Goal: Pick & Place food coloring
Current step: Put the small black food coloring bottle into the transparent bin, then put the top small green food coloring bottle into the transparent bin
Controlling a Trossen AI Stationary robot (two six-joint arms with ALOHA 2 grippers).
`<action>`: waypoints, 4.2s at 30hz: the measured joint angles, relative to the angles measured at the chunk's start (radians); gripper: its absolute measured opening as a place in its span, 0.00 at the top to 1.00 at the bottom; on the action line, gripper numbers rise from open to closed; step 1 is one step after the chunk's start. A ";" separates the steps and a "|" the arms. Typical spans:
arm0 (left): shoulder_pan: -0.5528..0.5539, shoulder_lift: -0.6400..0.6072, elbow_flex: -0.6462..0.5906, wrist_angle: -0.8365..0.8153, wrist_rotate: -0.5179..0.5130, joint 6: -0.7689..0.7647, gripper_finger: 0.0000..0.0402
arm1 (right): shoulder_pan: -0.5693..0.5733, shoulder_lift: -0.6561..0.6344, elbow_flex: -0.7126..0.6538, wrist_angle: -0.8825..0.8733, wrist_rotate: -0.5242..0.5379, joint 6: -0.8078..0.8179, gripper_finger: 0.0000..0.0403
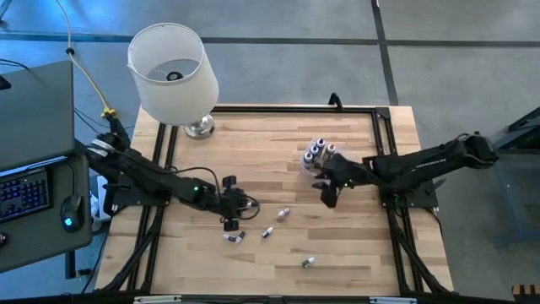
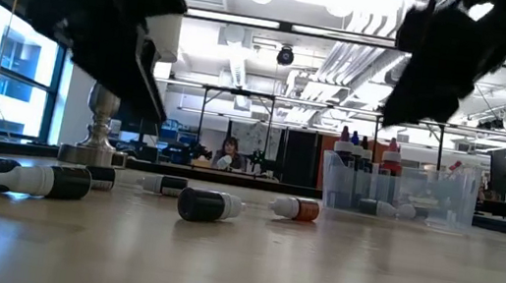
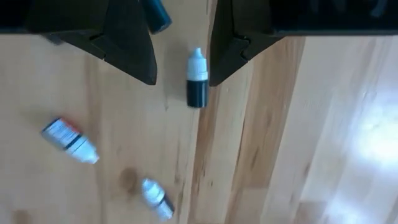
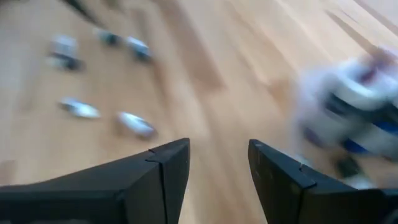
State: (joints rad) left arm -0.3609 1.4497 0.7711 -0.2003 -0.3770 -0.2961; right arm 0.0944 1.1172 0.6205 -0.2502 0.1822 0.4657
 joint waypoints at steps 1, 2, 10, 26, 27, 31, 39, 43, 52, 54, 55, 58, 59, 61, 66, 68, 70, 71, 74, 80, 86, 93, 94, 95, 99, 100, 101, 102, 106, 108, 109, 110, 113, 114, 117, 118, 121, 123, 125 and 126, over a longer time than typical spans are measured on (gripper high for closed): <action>0.005 0.017 0.000 0.006 0.000 0.000 0.64 | 0.028 0.000 -0.003 0.043 -0.002 -0.010 0.61; 0.013 0.032 0.000 0.013 0.001 0.001 0.64 | 0.055 0.001 -0.008 0.091 -0.003 -0.024 0.61; 0.118 0.158 -0.001 0.078 0.139 0.014 0.64 | 0.184 0.130 -0.028 0.311 0.094 -0.108 0.61; 0.147 0.236 0.002 0.170 0.218 0.065 0.76 | 0.134 0.576 -0.026 0.707 -0.034 -0.289 0.61; 0.147 0.236 0.002 0.170 0.219 0.064 0.79 | 0.135 0.605 -0.021 0.740 -0.045 -0.294 0.61; 0.147 0.237 0.002 0.176 0.211 0.064 0.84 | 0.134 0.679 0.016 0.798 -0.054 -0.301 0.61; 0.147 0.241 0.010 0.191 0.181 0.064 0.83 | 0.135 0.759 0.092 0.734 -0.071 -0.348 0.61; 0.148 0.242 0.028 0.193 0.179 0.070 0.83 | 0.135 0.759 0.102 0.711 -0.061 -0.343 0.61; 0.176 0.242 0.085 0.189 0.141 0.093 0.83 | 0.146 0.628 0.101 0.638 -0.076 -0.345 0.61; 0.194 0.240 0.106 0.190 0.143 0.098 0.83 | 0.152 0.542 0.101 0.567 -0.047 -0.359 0.61; 0.205 0.240 0.116 0.191 0.149 0.109 0.83 | 0.156 0.494 0.101 0.528 -0.023 -0.360 0.61; 0.235 0.240 0.155 0.201 0.160 0.151 0.83 | 0.173 0.323 0.101 0.374 0.065 -0.361 0.61; 0.246 0.240 0.174 0.207 0.159 0.165 0.83 | 0.179 0.263 0.101 0.314 0.091 -0.359 0.61; 0.264 0.240 0.219 0.211 0.161 0.190 0.83 | 0.193 0.144 0.101 0.183 0.131 -0.321 0.61; 0.294 0.276 0.363 0.268 0.214 0.311 0.83 | 0.227 -0.096 0.101 -0.078 0.154 -0.091 0.61; 0.302 0.337 0.444 0.273 0.229 0.336 0.83 | 0.243 -0.150 0.101 -0.151 0.178 -0.024 0.61; 0.303 0.409 0.543 0.227 0.237 0.360 0.83 | 0.258 -0.188 0.100 -0.204 0.229 0.009 0.61; 0.303 0.453 0.608 0.222 0.234 0.378 0.83 | 0.266 -0.201 0.101 -0.228 0.254 0.020 0.61; 0.303 0.574 0.788 0.142 0.158 0.431 0.83 | 0.273 -0.222 0.100 -0.287 0.317 0.042 0.61; 0.334 0.778 1.125 -0.015 0.107 0.464 0.83 | 0.274 -0.227 0.100 -0.379 0.327 0.145 0.61; 0.397 0.902 1.271 -0.152 0.149 0.431 0.83 | 0.275 -0.227 0.100 -0.442 0.318 0.165 0.61; 0.433 0.935 1.262 -0.178 0.188 0.423 0.77 | 0.275 -0.227 0.100 -0.473 0.389 0.165 0.61; 0.435 0.938 1.260 -0.178 0.189 0.423 0.75 | 0.275 -0.227 0.100 -0.472 0.387 0.165 0.61; 0.436 0.937 1.260 -0.179 0.197 0.423 0.72 | 0.275 -0.227 0.100 -0.472 0.383 0.165 0.61; 0.428 0.923 1.267 -0.177 0.210 0.423 0.63 | 0.275 -0.227 0.079 -0.434 0.355 0.165 0.61; 0.422 0.923 1.266 -0.190 0.224 0.424 0.61 | 0.275 -0.227 0.061 -0.408 0.349 0.164 0.61; 0.416 0.918 1.263 -0.215 0.247 0.430 0.60 | 0.275 -0.227 0.041 -0.383 0.337 0.164 0.61; 0.407 0.910 1.262 -0.235 0.257 0.433 0.60 | 0.275 -0.226 0.018 -0.357 0.321 0.164 0.61; 0.384 0.803 1.315 -0.457 0.275 0.431 0.61 | 0.275 -0.226 -0.080 -0.202 0.206 0.167 0.61; 0.383 0.748 1.353 -0.574 0.292 0.420 0.61 | 0.275 -0.226 -0.123 -0.113 0.142 0.166 0.61; 0.383 0.718 1.362 -0.638 0.312 0.409 0.61 | 0.275 -0.226 -0.145 -0.070 0.117 0.165 0.61; 0.383 0.695 1.369 -0.712 0.337 0.395 0.61 | 0.277 -0.226 -0.169 -0.023 0.100 0.163 0.61; 0.379 0.627 1.394 -0.794 0.417 0.388 0.61 | 0.292 -0.226 -0.241 0.136 0.097 0.114 0.61; 0.374 0.587 1.395 -0.823 0.440 0.388 0.61 | 0.298 -0.226 -0.266 0.202 0.097 0.090 0.61; 0.351 0.449 1.401 -0.900 0.474 0.388 0.61 | 0.326 -0.225 -0.343 0.443 0.095 0.003 0.61; 0.341 0.408 1.403 -0.926 0.470 0.388 0.61 | 0.340 -0.218 -0.367 0.536 0.095 -0.043 0.61; 0.301 0.318 1.397 -1.026 0.420 0.384 0.61 | 0.394 -0.158 -0.426 0.774 0.093 -0.147 0.61; 0.269 0.281 1.397 -1.029 0.372 0.353 0.61 | 0.429 -0.079 -0.436 0.867 0.099 -0.152 0.61; 0.224 0.233 1.394 -1.071 0.315 0.327 0.61 | 0.459 0.023 -0.411 0.912 0.102 -0.138 0.61; 0.201 0.211 1.392 -1.079 0.281 0.312 0.61 | 0.469 0.079 -0.382 0.915 0.097 -0.134 0.61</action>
State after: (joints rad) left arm -0.1599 1.6603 2.1626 -1.2789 -0.0956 0.0161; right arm 0.5637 1.1958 0.2384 0.6647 0.2797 0.3318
